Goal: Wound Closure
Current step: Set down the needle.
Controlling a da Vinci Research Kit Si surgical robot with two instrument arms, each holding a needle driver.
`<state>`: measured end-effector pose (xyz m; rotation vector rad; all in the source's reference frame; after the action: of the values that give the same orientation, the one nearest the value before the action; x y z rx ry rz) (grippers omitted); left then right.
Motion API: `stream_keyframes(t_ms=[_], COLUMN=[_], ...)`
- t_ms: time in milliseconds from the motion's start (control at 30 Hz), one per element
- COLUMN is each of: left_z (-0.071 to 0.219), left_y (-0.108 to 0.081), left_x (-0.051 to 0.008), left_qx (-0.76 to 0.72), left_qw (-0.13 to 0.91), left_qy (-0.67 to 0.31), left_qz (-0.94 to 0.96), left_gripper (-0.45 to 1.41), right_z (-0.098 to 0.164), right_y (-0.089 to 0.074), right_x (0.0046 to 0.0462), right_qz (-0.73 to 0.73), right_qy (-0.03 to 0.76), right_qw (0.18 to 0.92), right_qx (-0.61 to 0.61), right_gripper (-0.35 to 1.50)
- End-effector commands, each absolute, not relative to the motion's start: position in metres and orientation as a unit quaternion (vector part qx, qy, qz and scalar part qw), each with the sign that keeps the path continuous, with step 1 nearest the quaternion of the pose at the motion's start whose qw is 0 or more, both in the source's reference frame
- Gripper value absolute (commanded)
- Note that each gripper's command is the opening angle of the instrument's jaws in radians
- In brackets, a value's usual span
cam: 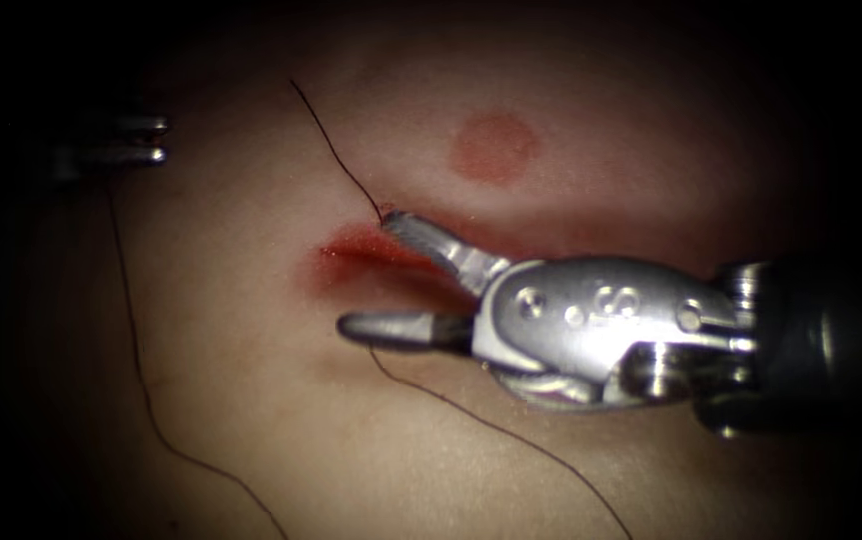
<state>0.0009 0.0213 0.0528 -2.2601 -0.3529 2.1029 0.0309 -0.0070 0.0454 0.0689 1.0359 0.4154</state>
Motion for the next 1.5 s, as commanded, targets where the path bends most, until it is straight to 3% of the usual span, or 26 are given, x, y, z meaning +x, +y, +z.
stream_keyframes(t_ms=[33,300,833,1133,1200,1300,1367,1500], left_z=[0.054,0.061,0.073,0.075,0.076,0.076,0.076,0.075], left_y=[0.021,0.019,0.019,0.019,0.019,0.019,0.018,0.017], left_x=[0.0011,0.0049,-0.0005,-0.0005,-0.0005,-0.0007,-0.0008,-0.0010], left_qx=[-0.724,-0.609,-0.448,-0.413,-0.413,-0.410,-0.400,-0.398], left_qw=[0.021,0.026,0.020,0.016,0.031,0.058,0.086,0.121], left_qy=[-0.116,-0.096,-0.050,-0.059,-0.071,-0.083,-0.103,-0.135], left_qz=[0.679,0.787,0.893,0.909,0.908,0.907,0.906,0.899], left_gripper=[-0.35,-0.35,-0.35,-0.35,-0.12,0.08,0.38,0.54], right_z=[0.046,0.045,0.046,0.046,0.046,0.046,0.046,0.046], right_y=[-0.008,-0.008,-0.009,-0.009,-0.009,-0.009,-0.009,-0.010], right_x=[0.0313,0.0298,0.0283,0.0273,0.0273,0.0274,0.0274,0.0274], right_qz=[0.196,0.194,0.184,0.183,0.183,0.184,0.183,0.183], right_qy=[0.489,0.478,0.463,0.457,0.457,0.456,0.456,0.456], right_qw=[0.849,0.856,0.866,0.870,0.870,0.870,0.870,0.871], right_qx=[0.033,0.028,0.028,0.028,0.028,0.028,0.028,0.028], right_gripper=[1.45,1.43,1.41,1.40,1.40,1.40,1.40,1.40])
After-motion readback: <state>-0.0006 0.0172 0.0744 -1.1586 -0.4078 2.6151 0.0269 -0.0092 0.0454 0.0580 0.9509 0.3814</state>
